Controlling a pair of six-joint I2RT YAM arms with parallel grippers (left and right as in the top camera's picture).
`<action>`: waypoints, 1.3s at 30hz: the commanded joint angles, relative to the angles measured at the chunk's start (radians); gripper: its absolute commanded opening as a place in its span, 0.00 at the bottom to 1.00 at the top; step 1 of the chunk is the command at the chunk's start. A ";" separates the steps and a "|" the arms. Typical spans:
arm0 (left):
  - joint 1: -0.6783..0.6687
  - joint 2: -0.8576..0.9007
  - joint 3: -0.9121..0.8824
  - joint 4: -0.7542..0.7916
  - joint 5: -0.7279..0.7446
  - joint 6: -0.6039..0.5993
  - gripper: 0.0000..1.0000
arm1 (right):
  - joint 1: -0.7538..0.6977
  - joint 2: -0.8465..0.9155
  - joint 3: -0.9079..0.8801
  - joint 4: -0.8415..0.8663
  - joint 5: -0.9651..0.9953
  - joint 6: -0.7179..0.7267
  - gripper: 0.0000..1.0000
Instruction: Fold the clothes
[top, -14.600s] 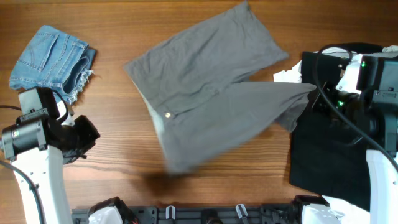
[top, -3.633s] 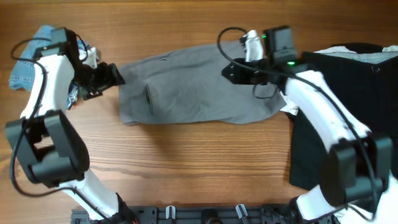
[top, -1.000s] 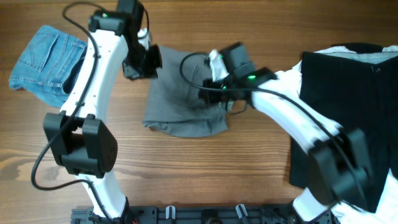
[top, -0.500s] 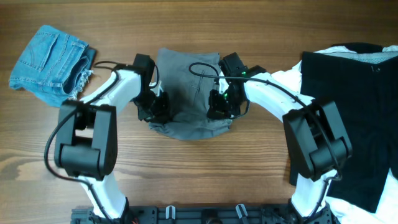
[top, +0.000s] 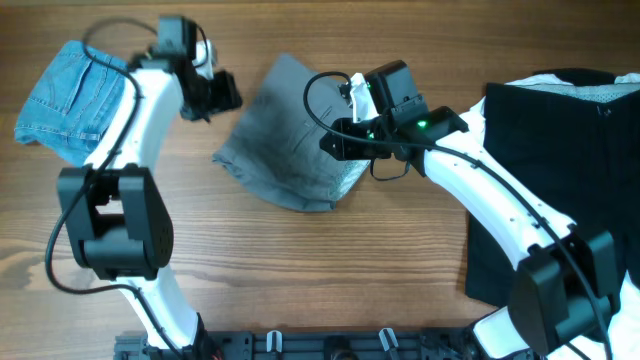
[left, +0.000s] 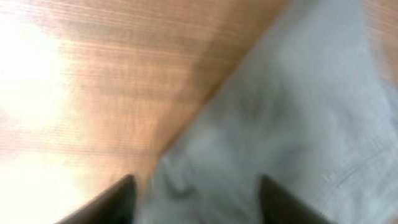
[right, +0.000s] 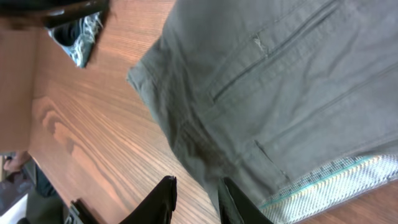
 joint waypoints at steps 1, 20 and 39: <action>0.012 -0.026 0.208 -0.258 0.129 0.069 0.77 | 0.002 0.081 -0.001 0.037 0.014 -0.017 0.27; -0.080 -0.505 -0.509 -0.153 0.227 -0.319 1.00 | 0.001 0.225 -0.002 0.074 0.052 0.121 0.37; -0.126 -0.052 -0.800 0.925 0.353 -0.751 0.94 | 0.002 0.225 -0.008 0.056 0.052 0.110 0.36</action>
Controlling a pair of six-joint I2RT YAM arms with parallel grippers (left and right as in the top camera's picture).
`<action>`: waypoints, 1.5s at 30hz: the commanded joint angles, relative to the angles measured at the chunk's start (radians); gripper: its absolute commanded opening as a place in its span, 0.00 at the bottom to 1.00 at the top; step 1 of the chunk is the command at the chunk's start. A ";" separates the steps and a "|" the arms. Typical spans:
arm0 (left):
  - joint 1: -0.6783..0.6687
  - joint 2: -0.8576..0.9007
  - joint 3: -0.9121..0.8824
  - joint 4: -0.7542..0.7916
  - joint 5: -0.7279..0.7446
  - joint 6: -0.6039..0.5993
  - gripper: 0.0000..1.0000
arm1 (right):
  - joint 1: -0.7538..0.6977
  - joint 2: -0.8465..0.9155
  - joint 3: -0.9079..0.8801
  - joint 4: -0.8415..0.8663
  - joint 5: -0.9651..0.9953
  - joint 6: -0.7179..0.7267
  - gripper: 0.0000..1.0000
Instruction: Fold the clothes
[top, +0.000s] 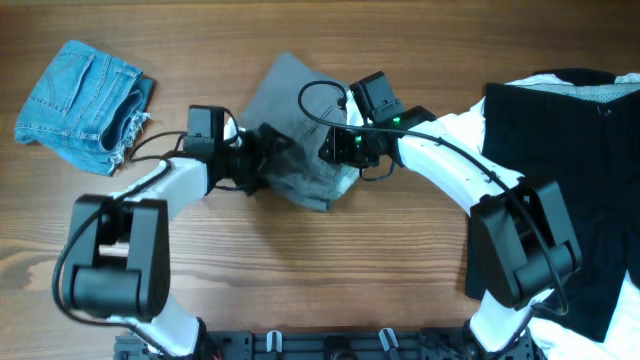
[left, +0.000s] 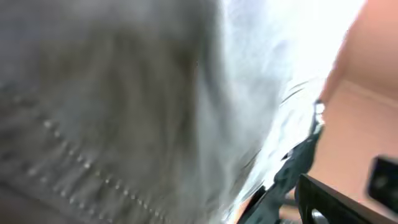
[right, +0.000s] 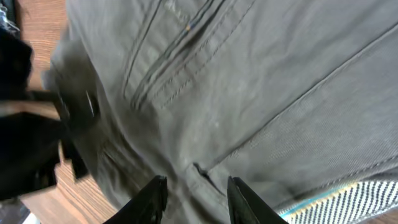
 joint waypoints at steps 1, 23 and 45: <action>-0.055 0.163 -0.025 0.146 -0.087 -0.054 0.89 | 0.001 0.013 -0.008 -0.011 0.011 0.000 0.36; 0.245 -0.155 0.385 -0.250 -0.089 0.588 0.04 | -0.085 -0.336 -0.005 -0.171 0.078 -0.061 0.31; 0.867 -0.006 0.484 -0.180 -0.086 0.639 1.00 | -0.085 -0.336 -0.005 -0.246 0.042 -0.022 0.30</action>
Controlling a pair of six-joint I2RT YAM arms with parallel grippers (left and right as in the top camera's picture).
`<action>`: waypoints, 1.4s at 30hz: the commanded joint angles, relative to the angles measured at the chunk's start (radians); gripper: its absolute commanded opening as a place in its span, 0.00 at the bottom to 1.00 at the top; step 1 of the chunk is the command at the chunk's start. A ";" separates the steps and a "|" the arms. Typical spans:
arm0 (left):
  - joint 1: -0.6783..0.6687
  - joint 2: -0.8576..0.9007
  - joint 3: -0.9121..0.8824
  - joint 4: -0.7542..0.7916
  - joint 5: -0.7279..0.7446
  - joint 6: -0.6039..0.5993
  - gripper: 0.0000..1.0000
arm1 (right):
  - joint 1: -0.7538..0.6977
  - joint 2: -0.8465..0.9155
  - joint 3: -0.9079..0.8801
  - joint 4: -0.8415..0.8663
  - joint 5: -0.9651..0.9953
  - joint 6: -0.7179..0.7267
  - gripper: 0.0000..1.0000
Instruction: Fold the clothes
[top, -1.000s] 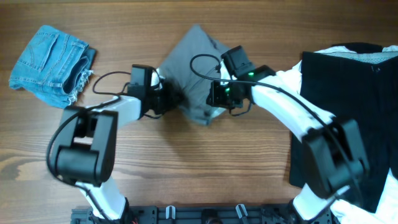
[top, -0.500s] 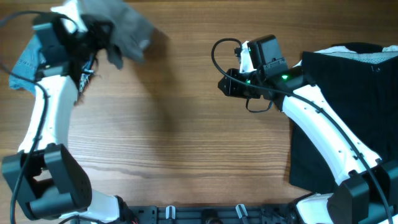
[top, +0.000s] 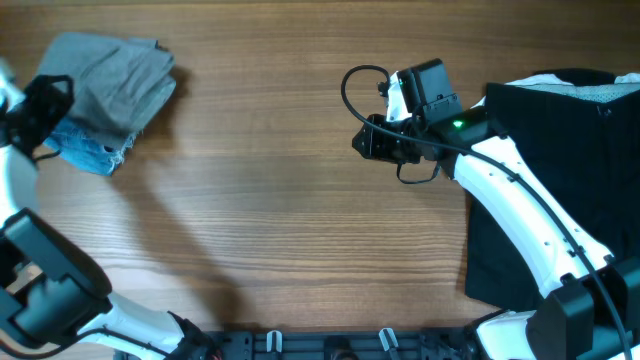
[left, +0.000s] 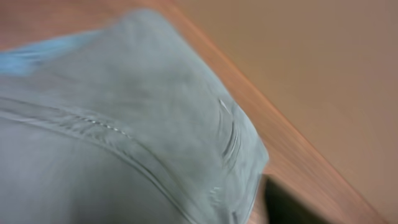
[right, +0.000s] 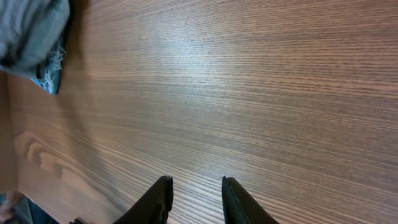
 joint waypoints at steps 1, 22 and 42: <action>0.115 -0.048 0.027 -0.082 0.005 0.023 1.00 | 0.000 -0.010 -0.002 -0.009 -0.017 0.008 0.31; -0.465 -0.939 0.027 -0.854 -0.177 0.282 1.00 | 0.000 -0.584 0.000 -0.019 0.233 -0.310 0.73; -0.735 -1.054 0.027 -1.040 -0.526 0.127 1.00 | 0.007 -0.640 -0.012 -0.143 0.281 -0.327 1.00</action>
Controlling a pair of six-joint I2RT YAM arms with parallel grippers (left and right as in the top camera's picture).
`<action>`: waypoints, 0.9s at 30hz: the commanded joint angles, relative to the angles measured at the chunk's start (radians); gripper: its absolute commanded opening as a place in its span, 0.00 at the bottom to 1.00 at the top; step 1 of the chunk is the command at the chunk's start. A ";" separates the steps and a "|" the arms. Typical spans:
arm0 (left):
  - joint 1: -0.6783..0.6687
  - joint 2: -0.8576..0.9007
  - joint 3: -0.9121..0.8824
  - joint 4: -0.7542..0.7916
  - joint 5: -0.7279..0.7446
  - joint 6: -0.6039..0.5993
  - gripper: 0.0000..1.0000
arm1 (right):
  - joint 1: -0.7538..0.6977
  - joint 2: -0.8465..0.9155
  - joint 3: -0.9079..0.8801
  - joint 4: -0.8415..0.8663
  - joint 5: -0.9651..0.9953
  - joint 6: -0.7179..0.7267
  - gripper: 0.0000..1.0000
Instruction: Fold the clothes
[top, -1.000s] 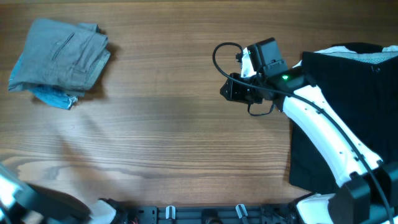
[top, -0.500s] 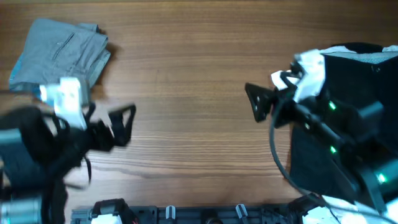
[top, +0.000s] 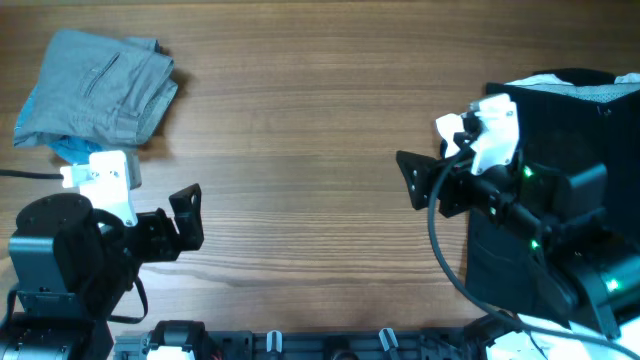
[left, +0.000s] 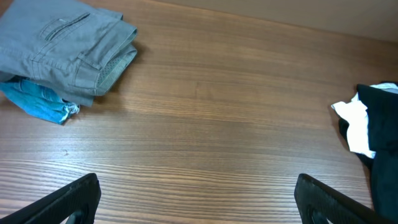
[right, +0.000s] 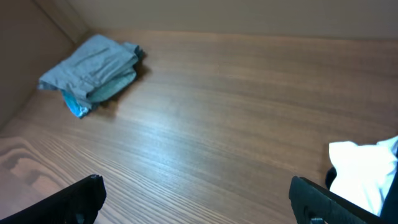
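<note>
Folded grey trousers (top: 98, 82) lie at the table's far left corner on top of a folded blue denim piece (top: 68, 149), whose edge peeks out beneath. The same stack shows as grey trousers (left: 57, 46) over denim (left: 38, 104), and small in the right wrist view as grey trousers (right: 93, 70). My left gripper (top: 189, 221) hangs open and empty at the front left, far from the stack. My right gripper (top: 412, 181) is open and empty beside the black clothes (top: 560, 140). In both wrist views only wide-apart fingertips (left: 69, 201) (right: 69, 200) show.
A pile of black clothes with a white garment (top: 478, 120) on its left edge fills the table's right side; the pile also appears as black cloth (left: 382, 118) and white cloth (right: 362, 171). Bare wooden tabletop (top: 300, 150) lies between the stack and the pile.
The left gripper has left the stack at the far left and now hangs open at the front left. The right gripper has drawn back toward the black pile and stands wide open.
The grey trousers first lay folded at mid-table with both grippers beside them and the denim alone at the far left. Then both grippers were at the trousers. Then the trousers lay on the denim with the left gripper there. Now both arms are withdrawn, open and empty.
</note>
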 joint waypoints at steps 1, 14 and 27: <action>-0.005 -0.001 0.003 0.002 -0.016 -0.016 1.00 | 0.005 -0.032 -0.019 0.048 0.095 -0.041 1.00; -0.005 -0.001 0.003 0.002 -0.016 -0.016 1.00 | 0.005 -0.565 -0.789 0.783 0.092 -0.357 1.00; -0.005 -0.001 0.003 0.002 -0.016 -0.016 1.00 | 0.006 -0.945 -1.254 0.901 0.058 -0.178 1.00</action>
